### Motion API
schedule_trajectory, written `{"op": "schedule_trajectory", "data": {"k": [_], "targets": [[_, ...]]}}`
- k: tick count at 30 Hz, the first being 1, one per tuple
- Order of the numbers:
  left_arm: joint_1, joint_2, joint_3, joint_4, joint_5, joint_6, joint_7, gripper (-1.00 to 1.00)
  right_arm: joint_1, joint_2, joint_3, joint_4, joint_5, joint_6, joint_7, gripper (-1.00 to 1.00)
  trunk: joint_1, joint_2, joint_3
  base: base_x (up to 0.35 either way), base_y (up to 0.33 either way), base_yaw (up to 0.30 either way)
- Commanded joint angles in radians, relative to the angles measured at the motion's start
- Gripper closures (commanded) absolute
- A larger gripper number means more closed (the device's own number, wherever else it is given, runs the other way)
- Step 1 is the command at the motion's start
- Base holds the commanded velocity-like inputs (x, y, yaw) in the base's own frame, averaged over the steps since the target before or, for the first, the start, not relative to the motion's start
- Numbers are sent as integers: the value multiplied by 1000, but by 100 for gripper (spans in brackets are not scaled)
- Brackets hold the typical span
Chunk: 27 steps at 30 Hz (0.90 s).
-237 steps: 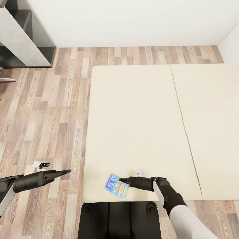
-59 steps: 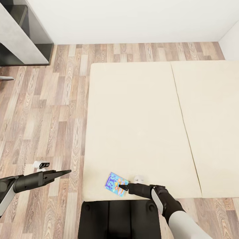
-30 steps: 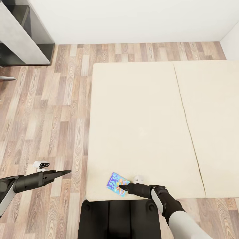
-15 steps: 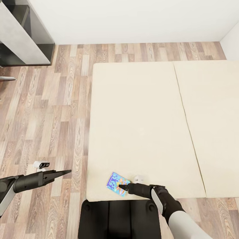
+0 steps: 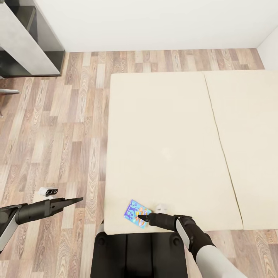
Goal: Put all the toys in the child's room - the three board games (two on the bed and one on the table), the two jigsaw puzzles on the table, and the tennis ball on the table - inside the toy box on the table in the child's room.
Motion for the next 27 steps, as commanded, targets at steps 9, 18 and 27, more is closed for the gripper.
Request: {"op": "schedule_trajectory", "data": {"k": [9, 18, 27], "targets": [[0, 0, 0, 0, 2, 11, -3, -100, 0, 1, -6, -1, -4, 10, 3, -100, 1, -2, -1, 0, 18, 0], [0, 0, 0, 0, 2, 11, -3, -100, 0, 1, -6, -1, -4, 10, 3, -100, 1, -2, -1, 0, 64, 0], [0, 0, 0, 0, 2, 11, -3, -100, 0, 1, -6, -1, -5, 10, 3, -100, 1, -2, -1, 0, 54, 0]]}}
